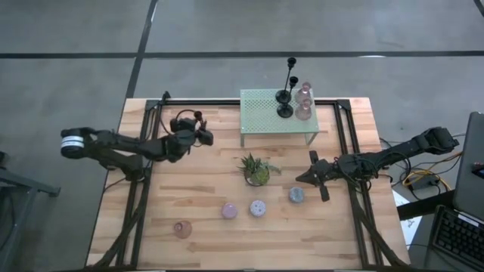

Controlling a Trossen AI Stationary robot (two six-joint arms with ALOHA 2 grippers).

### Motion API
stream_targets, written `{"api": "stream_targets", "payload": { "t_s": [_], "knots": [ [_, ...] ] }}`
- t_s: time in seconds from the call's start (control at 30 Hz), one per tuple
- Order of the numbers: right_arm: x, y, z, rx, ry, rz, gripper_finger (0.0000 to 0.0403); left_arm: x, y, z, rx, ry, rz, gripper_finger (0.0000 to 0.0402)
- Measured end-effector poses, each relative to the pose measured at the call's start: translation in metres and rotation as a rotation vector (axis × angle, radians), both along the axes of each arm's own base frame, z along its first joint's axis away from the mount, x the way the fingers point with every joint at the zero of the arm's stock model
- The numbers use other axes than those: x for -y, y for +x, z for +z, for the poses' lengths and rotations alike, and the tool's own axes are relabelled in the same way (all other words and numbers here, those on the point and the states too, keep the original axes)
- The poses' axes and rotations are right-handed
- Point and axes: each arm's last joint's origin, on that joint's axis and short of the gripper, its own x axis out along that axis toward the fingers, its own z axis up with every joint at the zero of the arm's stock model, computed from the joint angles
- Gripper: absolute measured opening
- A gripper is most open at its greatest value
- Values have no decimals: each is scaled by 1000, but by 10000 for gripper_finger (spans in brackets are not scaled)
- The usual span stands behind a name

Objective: Pick & Place candle stick holders
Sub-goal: Put the black candle holder on the shelf

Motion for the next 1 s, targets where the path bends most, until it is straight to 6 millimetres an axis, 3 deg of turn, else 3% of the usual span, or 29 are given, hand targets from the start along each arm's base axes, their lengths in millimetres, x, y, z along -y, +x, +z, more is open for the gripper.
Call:
{"api": "stream_targets", "payload": {
  "t_s": [0.23,0.53,0.73,1.0],
  "knots": [
    [0,0,0,0,-1,0,9,-4,5,11,-15,40,32,31],
    [0,0,0,0,0,0,9,1,10,17,86,-5,-6,31],
    [0,0,0,0,-1,0,9,8,31,56,137,39,-125,31],
    [0,0,0,0,-1,0,9,23,54,131,129,68,-215,31]
  ]
}}
